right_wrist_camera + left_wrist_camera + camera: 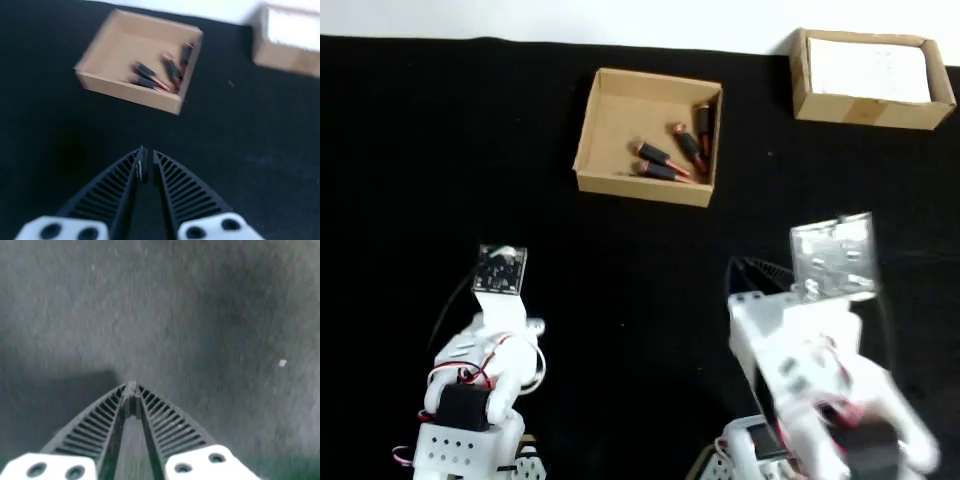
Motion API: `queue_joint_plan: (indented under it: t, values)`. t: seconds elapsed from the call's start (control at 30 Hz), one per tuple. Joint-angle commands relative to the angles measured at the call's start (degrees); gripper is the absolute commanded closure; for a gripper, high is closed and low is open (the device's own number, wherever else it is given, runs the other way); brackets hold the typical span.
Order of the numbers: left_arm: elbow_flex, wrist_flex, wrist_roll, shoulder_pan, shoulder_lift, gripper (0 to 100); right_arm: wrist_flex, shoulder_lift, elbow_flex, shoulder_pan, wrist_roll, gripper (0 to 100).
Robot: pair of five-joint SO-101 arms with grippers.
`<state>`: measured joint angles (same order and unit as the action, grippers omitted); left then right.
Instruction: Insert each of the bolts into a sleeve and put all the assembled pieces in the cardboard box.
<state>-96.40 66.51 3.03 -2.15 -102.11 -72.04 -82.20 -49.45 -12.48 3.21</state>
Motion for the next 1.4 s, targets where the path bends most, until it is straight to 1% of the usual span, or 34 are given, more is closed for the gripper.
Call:
queue_joint_plan:
  t: [0.0, 0.07, 0.13, 0.23, 0.3, 0.4, 0.5, 0.63, 1.37]
  values:
    - [-0.84, 4.04, -0.18, -0.31, -0.31, 99, 11.74, -8.04, -23.52, 5.49, -0.09, 99.1]
    - [-0.84, 7.38, -0.18, -0.31, -0.66, 99, 15.96, -12.0, -33.19, 7.34, -0.26, 99.1]
    - [-0.84, 9.05, -0.18, -0.22, -0.75, 99, 17.19, -15.96, -40.66, 8.75, -0.26, 99.1]
    - [-0.84, 9.05, -0.18, -0.22, -0.75, 99, 14.99, -21.49, -47.34, 9.27, -0.26, 99.1]
    - [-0.84, 9.05, -0.18, -0.22, -0.75, 99, 10.33, -23.16, -49.36, 9.19, -0.26, 99.1]
    - [-0.84, 9.05, -0.18, 0.22, -0.75, 99, 4.26, -22.46, -50.42, 9.01, -0.35, 99.1]
    - [-0.84, 9.05, 0.0, 3.21, -0.75, 99, 0.57, -22.37, -51.91, 9.27, -0.35, 99.1]
    - [-0.84, 9.05, 0.0, 4.62, -0.75, 99, 0.84, -22.37, -53.49, 9.27, -0.09, 99.1]
    - [-0.84, 9.05, 0.0, 4.62, -0.75, 99, 0.84, -22.37, -53.49, 9.27, 0.0, 99.1]
